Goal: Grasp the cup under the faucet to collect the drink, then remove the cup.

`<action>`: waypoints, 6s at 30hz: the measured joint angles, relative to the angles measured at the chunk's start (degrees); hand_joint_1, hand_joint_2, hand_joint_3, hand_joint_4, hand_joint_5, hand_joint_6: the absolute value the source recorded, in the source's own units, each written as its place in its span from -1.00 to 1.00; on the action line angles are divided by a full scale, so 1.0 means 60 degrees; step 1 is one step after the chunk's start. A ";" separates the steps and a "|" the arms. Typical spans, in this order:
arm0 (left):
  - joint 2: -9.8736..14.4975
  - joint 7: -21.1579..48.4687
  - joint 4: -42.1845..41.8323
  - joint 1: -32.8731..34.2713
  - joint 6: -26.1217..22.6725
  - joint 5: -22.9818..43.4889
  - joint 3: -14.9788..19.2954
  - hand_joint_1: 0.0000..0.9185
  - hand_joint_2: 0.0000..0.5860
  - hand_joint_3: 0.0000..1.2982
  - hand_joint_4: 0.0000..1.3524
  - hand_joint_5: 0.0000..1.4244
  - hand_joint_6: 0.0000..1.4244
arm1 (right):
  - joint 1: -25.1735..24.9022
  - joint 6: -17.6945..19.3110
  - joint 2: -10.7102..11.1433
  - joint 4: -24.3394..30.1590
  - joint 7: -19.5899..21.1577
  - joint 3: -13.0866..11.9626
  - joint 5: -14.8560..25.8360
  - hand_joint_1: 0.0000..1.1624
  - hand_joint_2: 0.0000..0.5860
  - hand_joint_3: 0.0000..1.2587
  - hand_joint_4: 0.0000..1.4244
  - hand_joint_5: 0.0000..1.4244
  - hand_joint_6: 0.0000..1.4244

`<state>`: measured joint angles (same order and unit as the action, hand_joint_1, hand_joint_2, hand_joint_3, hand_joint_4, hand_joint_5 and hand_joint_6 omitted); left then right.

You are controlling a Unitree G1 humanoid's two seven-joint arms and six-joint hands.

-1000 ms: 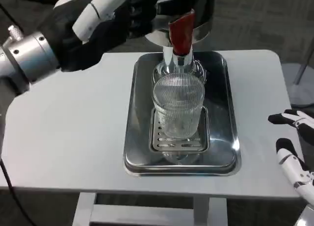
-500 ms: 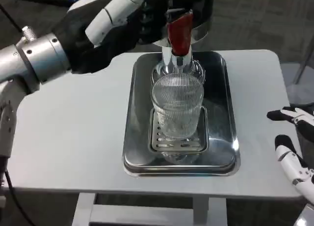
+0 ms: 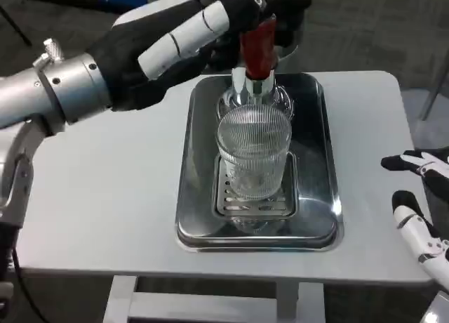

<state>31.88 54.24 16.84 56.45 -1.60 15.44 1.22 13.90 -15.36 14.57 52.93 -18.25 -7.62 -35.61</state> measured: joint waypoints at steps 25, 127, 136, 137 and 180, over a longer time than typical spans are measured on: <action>0.0315 -0.0352 -0.0747 -0.0446 0.2390 -0.1572 -0.0613 -1.00 -0.43 -0.86 -1.00 -0.89 -0.72 | -0.0021 -0.0065 0.0049 0.0000 -0.0003 0.0030 0.0166 -0.78 0.82 -0.60 -0.84 -0.95 -0.70; 0.1092 -0.0759 -0.1953 -0.0871 0.2704 -0.2230 -0.0774 -1.00 -0.41 -0.89 -1.00 -0.91 -0.71 | -0.4254 -0.0114 -0.0967 -0.4454 0.2176 0.2237 0.2656 -0.09 -0.06 -0.91 -0.88 -0.88 -0.63; 0.1200 -0.0757 -0.2021 -0.0892 0.2704 -0.2224 -0.0754 -1.00 -0.40 -0.89 -1.00 -0.91 -0.71 | -0.4592 -0.0104 -0.1122 -0.4842 0.2260 0.2292 0.2657 -0.10 -0.06 -0.90 -0.88 -0.87 -0.63; 0.1209 -0.0757 -0.2033 -0.0896 0.2703 -0.2224 -0.0754 -1.00 -0.40 -0.89 -1.00 -0.91 -0.71 | -0.4622 -0.0101 -0.1142 -0.4876 0.2268 0.2299 0.2657 -0.10 -0.06 -0.90 -0.88 -0.87 -0.63; 0.1372 -0.0757 -0.2057 -0.1029 0.2737 -0.1958 -0.0694 -1.00 -0.39 -0.89 -1.00 -0.91 -0.71 | -0.5467 0.0089 -0.1546 -0.6140 0.2732 0.2587 0.2838 -0.14 -0.05 -0.87 -0.86 -0.85 -0.62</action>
<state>40.11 49.70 4.50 50.28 14.83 3.69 -2.94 -18.90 -14.83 5.29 16.09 -1.86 7.91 -18.58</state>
